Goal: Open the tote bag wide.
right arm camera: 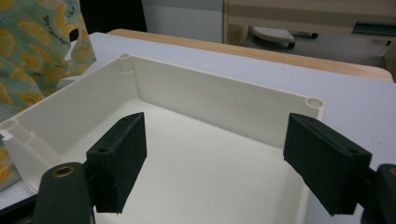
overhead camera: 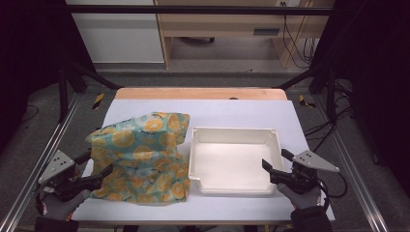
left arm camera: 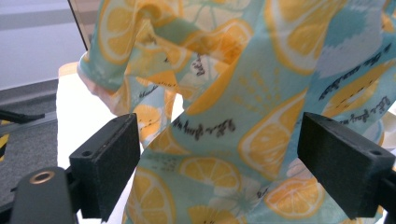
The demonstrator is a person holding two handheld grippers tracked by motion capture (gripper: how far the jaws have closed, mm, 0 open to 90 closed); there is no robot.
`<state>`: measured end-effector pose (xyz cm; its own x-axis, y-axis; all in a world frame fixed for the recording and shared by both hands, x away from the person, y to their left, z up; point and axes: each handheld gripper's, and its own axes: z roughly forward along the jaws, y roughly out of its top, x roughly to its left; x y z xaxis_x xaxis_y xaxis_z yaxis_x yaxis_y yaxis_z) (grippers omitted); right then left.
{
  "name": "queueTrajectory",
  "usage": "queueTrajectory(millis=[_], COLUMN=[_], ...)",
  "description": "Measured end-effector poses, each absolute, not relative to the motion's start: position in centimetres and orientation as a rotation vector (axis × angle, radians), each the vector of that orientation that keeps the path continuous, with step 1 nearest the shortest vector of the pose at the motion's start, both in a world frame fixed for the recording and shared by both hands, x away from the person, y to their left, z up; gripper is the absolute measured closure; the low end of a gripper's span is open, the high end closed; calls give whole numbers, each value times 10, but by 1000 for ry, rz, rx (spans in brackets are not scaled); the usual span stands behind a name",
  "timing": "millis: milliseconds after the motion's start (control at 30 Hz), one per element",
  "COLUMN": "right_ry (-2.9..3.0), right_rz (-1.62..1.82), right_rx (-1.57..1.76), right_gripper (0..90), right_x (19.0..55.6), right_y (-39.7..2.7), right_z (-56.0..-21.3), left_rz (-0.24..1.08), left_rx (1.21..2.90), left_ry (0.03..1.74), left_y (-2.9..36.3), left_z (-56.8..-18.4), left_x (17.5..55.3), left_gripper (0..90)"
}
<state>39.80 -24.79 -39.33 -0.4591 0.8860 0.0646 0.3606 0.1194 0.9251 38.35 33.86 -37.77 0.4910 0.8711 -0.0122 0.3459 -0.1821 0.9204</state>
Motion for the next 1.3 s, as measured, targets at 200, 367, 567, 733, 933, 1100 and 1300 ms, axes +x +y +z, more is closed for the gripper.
queueTrajectory(millis=[200, 367, 567, 733, 933, 1100, 1300], right_ry=[1913, 1912, 1935, 1967, 1995, 1999, 2004], right_rz=[1335, 1366, 1382, 1402, 1421, 1426, 1438], right_rx=[1178, 1165, 1148, 1118, 1087, 1077, 1077], right_gripper=[239, 256, 279, 300, 321, 325, 329], right_x=[397, 396, 396, 398, 400, 402, 403], right_y=[-238, -229, -214, -199, -182, -175, -171], right_z=[-390, -384, -379, -375, -371, -371, -371], left_rz=[666, 671, 676, 674, 674, 684, 673], left_rx=[1741, 1725, 1712, 1699, 1695, 1695, 1698], left_ry=[1027, 1024, 1015, 1015, 1007, 1000, 1003], left_y=[339, 341, 343, 345, 346, 345, 343], left_z=[-373, -368, -362, -360, -354, -351, -350], left_x=[381, 378, 374, 372, 371, 370, 373], left_gripper=[153, 180, 229, 287, 342, 352, 366])
